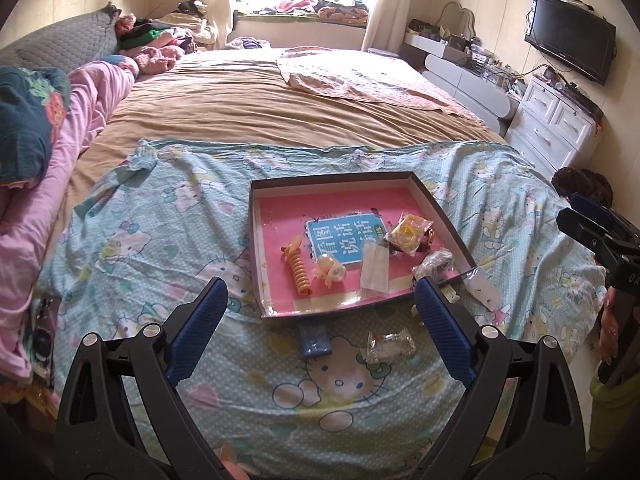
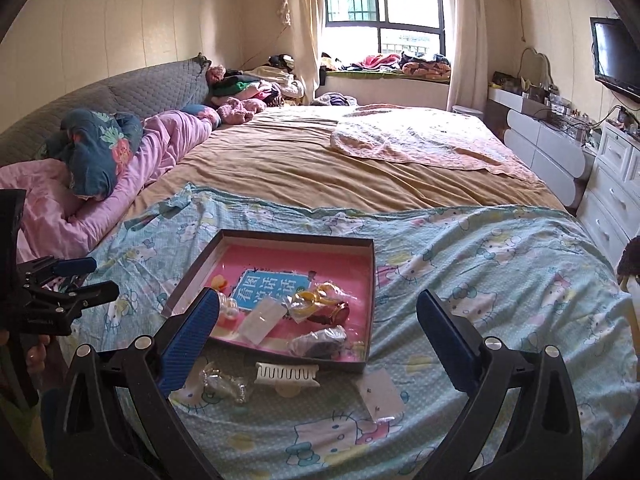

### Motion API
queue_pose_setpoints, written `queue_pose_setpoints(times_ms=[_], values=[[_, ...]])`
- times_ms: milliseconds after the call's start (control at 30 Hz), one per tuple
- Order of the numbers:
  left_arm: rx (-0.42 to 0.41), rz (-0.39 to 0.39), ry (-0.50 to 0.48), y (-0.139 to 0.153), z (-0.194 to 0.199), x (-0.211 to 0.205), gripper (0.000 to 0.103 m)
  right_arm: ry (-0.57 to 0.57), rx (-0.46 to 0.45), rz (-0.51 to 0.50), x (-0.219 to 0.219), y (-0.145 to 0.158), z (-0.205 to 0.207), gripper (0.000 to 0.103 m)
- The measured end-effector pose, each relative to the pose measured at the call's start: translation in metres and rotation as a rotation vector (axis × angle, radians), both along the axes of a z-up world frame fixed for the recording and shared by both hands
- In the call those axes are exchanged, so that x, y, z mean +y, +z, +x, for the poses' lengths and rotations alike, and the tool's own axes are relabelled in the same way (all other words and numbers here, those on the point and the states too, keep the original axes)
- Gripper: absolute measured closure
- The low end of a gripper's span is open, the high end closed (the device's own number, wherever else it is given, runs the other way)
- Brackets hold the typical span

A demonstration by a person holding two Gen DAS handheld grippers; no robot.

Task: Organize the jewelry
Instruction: 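Withdraw both tools from the tray toward the remaining items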

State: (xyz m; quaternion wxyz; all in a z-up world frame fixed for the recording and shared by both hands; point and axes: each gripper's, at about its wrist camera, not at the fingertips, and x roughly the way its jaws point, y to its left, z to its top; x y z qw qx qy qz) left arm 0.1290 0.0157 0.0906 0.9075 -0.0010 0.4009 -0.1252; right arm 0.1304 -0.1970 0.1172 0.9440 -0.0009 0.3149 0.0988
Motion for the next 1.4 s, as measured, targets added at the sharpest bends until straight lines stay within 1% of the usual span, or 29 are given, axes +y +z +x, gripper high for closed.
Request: queue_pose_setpoints(times_ms=[267,533,733,1067,1400], values=[[0.028,0.003,0.000,-0.016,-0.016,0.001,0.015,-0.002,0.034,-0.029,0.000,-0.017,-0.013,0.005],[0.078,0.006,-0.011,-0.041,-0.027,-0.008,0.015,-0.006,0.087,-0.043,-0.007,-0.045,-0.020,0.005],[0.111,0.032,-0.031,-0.062,-0.030,-0.025,0.015,-0.008,0.116,-0.043,-0.015,-0.063,-0.023,0.005],[0.168,0.058,-0.091,-0.097,-0.030,-0.061,0.015,-0.019,0.155,-0.109,-0.027,-0.096,-0.022,0.005],[0.226,0.063,-0.117,-0.127,-0.019,-0.083,0.015,-0.045,0.221,-0.134,-0.042,-0.133,-0.003,0.005]])
